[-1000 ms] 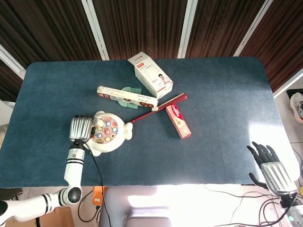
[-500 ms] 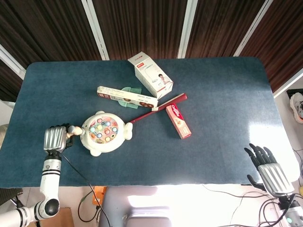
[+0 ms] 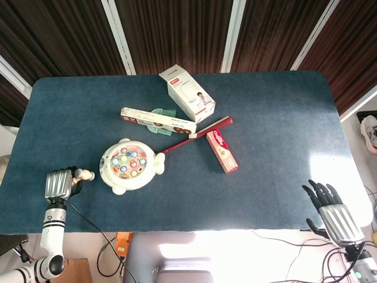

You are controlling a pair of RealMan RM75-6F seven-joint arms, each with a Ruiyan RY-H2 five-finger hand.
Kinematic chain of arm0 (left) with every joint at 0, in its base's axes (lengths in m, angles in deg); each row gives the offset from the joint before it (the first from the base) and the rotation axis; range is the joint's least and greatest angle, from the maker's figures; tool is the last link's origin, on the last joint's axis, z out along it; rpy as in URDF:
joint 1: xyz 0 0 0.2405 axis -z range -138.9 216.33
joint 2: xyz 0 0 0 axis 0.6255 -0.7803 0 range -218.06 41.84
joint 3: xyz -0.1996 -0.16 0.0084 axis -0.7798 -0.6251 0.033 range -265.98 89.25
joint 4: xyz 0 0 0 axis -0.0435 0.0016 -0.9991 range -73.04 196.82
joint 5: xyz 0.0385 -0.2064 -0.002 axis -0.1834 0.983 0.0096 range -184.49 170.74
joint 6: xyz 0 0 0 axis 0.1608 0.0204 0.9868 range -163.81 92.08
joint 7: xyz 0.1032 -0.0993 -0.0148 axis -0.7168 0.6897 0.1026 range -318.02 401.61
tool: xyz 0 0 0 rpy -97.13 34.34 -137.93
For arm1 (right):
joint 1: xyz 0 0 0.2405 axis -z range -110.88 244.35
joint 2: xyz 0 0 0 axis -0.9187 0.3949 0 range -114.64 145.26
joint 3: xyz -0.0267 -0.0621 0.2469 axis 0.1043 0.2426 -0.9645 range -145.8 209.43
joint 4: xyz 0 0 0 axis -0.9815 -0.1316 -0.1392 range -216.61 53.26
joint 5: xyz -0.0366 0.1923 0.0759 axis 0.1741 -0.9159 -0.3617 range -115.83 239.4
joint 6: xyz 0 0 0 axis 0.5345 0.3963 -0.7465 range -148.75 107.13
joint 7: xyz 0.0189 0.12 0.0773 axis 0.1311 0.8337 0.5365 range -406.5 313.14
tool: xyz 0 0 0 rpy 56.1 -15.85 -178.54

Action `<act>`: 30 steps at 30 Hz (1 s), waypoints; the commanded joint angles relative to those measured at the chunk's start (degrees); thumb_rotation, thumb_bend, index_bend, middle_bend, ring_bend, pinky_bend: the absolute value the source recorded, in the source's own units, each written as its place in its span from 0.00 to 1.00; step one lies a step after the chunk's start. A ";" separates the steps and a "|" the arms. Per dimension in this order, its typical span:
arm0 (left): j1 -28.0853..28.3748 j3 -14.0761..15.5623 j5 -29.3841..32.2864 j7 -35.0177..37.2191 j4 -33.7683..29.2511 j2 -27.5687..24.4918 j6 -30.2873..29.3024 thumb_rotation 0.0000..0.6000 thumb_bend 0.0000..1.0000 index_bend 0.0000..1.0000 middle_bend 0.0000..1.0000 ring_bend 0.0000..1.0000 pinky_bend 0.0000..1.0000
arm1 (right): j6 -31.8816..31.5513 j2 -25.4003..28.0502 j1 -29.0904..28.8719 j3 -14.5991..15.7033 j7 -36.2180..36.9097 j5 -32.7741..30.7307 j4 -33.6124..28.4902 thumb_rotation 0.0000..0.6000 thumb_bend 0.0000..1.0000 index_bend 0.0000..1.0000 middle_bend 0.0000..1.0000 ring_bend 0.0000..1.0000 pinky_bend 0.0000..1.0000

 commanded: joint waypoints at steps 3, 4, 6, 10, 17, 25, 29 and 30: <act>-0.44 -0.05 -0.55 0.56 2.40 1.28 1.22 1.00 0.54 0.70 0.60 0.49 0.49 | 0.15 0.06 -0.02 0.01 0.05 -0.11 -0.01 1.00 0.29 0.00 0.00 0.00 0.00; -0.49 -0.12 -0.49 0.58 2.56 1.29 1.48 1.00 0.54 0.70 0.60 0.49 0.49 | 0.20 0.06 -0.04 0.01 0.04 -0.14 -0.01 1.00 0.29 0.00 0.00 0.00 0.00; -0.62 -0.32 -0.30 0.56 2.86 1.27 1.97 1.00 0.54 0.70 0.60 0.49 0.49 | 0.26 0.04 -0.06 0.02 -0.02 -0.13 -0.03 1.00 0.29 0.00 0.00 0.00 0.00; -0.73 -0.80 0.01 1.03 2.92 0.98 3.21 1.00 0.52 0.67 0.58 0.48 0.49 | 0.22 0.02 -0.03 0.02 -0.16 -0.15 -0.09 1.00 0.29 0.00 0.00 0.00 0.00; -0.94 -0.95 -0.25 1.87 2.56 0.04 5.09 1.00 0.39 0.65 0.55 0.45 0.46 | 0.33 -0.06 -0.03 -0.04 -0.43 -0.36 -0.14 1.00 0.29 0.00 0.00 0.00 0.00; -1.07 -1.22 -0.77 2.20 2.42 -0.17 5.26 1.00 0.35 0.63 0.54 0.44 0.45 | 0.23 -0.05 0.00 -0.03 -0.46 -0.30 -0.18 1.00 0.29 0.00 0.00 0.00 0.00; -1.04 -1.71 -0.59 2.45 2.22 -0.42 5.70 1.00 0.30 0.63 0.54 0.44 0.45 | 0.18 -0.02 0.03 0.00 -0.45 -0.24 -0.18 1.00 0.29 0.00 0.00 0.00 0.00; -1.02 -1.86 -0.64 2.59 2.22 -0.42 5.71 1.00 0.30 0.63 0.54 0.44 0.45 | 0.18 -0.03 0.02 -0.02 -0.45 -0.24 -0.18 1.00 0.29 0.00 0.00 0.00 0.00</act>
